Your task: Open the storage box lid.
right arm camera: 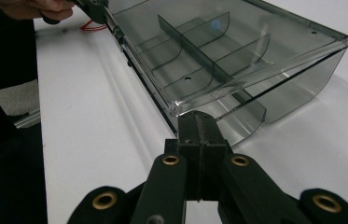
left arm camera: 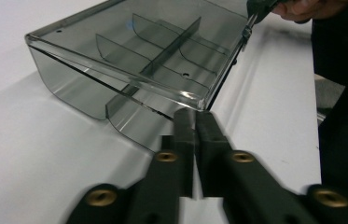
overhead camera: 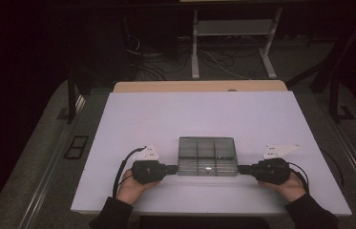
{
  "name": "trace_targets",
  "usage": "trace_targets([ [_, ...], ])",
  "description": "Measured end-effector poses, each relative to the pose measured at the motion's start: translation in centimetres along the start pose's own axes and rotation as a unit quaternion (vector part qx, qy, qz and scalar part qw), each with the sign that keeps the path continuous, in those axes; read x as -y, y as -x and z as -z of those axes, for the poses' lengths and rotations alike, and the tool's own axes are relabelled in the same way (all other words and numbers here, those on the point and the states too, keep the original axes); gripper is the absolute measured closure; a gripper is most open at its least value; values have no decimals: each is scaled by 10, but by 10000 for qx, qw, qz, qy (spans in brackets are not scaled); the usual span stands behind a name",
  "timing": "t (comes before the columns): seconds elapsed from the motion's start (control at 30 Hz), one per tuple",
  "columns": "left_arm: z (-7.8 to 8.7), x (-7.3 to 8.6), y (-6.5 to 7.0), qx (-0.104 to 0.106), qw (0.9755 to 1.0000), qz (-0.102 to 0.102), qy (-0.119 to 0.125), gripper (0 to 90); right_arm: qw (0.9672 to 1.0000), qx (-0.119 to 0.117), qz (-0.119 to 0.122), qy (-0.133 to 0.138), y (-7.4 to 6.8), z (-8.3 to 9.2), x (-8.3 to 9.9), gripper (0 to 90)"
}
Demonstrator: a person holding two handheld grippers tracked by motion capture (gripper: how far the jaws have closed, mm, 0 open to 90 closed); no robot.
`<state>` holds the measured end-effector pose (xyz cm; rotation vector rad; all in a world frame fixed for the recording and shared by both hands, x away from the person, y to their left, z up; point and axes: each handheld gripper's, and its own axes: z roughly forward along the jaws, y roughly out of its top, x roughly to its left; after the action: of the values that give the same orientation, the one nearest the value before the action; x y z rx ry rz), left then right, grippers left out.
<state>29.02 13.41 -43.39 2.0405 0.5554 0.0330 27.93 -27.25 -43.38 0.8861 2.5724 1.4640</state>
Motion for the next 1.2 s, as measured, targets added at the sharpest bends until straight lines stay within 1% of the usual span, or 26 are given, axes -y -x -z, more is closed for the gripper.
trace_targets([
  [0.17, 2, 2, -1, -50, 10000, 60, 17, 712, 9999, -52, 1, 87, 1, 0, -2, 894],
  [0.23, 3, 2, -1, -63, 9999, 92, 18, 643, 9999, -53, 8, 108, 1, 0, -3, 894],
  [0.27, 3, 2, -2, -69, 9999, 73, 35, 603, 9999, -78, 6, 115, 1, 0, -3, 894],
  [0.37, 4, 3, -2, -117, 9998, 115, 75, 478, 9998, -128, 30, 141, 1, 0, -5, 893],
  [0.57, 6, 4, -3, -196, 9996, 154, 159, 357, 9997, -153, 54, 198, 0, -2, -8, 893],
  [0.7, 5, 4, -3, -319, 9990, 229, 208, 243, 9995, -178, 64, 253, 0, -4, -10, 893],
  [0.77, 5, 4, -3, -404, 9987, 233, 211, 192, 9994, -205, 60, 272, -1, -6, -12, 893],
  [0.87, 5, 4, -3, -465, 9984, 228, 247, 141, 9993, -233, 81, 290, -1, -8, -15, 893],
  [0.97, 5, 4, -3, -506, 9980, 245, 305, 122, 9992, -248, 93, 314, -1, -10, -17, 893],
  [1.07, 5, 4, -2, -563, 9978, 203, 293, 81, 9990, -282, 91, 332, -2, -12, -20, 893],
  [1.2, 6, 3, -1, -637, 9972, 216, 331, 27, 9989, -304, 125, 347, -2, -13, -22, 893],
])
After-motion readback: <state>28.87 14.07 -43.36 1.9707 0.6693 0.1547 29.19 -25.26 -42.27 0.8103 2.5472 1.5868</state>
